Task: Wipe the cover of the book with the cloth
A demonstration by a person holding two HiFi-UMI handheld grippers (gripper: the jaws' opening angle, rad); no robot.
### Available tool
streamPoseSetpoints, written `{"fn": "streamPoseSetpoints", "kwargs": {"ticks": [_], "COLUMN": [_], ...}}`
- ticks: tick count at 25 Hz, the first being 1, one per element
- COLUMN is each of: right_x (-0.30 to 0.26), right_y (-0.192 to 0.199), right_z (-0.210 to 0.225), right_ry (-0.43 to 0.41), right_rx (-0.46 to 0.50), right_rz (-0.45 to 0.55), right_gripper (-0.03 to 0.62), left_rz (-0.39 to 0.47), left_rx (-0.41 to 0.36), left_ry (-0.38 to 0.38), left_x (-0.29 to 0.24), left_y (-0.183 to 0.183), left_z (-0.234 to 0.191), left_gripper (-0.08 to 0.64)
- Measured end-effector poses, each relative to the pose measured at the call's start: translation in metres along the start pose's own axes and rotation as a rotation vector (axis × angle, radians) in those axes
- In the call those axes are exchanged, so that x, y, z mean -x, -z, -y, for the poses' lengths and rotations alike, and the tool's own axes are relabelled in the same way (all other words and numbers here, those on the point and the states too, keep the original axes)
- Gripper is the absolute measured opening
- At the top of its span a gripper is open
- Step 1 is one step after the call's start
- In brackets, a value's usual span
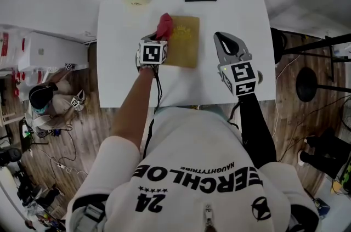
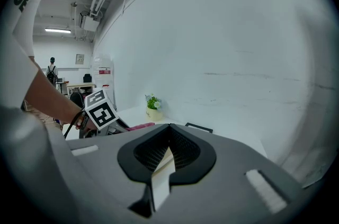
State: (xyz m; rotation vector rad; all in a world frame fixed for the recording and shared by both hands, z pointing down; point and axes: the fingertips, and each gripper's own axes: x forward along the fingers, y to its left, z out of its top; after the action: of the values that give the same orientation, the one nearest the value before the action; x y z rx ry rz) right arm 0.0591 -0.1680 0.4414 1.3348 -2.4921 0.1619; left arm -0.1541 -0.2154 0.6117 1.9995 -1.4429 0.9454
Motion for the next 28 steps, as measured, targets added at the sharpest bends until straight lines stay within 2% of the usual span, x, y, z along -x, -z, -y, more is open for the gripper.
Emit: {"fn": "streamPoseSetpoints", "kwargs": {"ticks": [12,14,18,21,23,28], "right_x": [0.019,0.021,0.023,0.023,0.023,0.023], "right_y": [0.006,0.006,0.008,0.006,0.006,0.008], "right_z": [0.007,0.008,0.004,-0.005,-0.007,-0.012], "right_ry": [0.032,0.038,0.038,0.027,0.027,0.022], "right_rx": [-0.009,-0.013,-0.012,-0.005,-0.003,0.003], "right_rz": [-0.002,-0.001,-0.007,-0.003,-0.005,-0.015], "right_gripper": [-0.003,-0.003,-0.003,-0.003,-0.003,-0.003], "left_rz": [-0.009,0.001,0.063,0.03,-0.011,0.008], "left_rx": [-0.001,-0.035,-0.073,-0.122,-0.134,-0.166], "left_ry": [-0.025,0.008,0.146,0.219,0.238,0.231], "left_x": [0.002,0.005,0.026,0.021,0.013,0.012], "left_y": [0.004,-0.005,-0.034,-0.026,-0.01,0.003], "left_z": [0.005,0.021,0.093,0.132,0.145,0.139], "left_gripper": [0.152,0.152,0.152,0.152,0.152,0.152]}}
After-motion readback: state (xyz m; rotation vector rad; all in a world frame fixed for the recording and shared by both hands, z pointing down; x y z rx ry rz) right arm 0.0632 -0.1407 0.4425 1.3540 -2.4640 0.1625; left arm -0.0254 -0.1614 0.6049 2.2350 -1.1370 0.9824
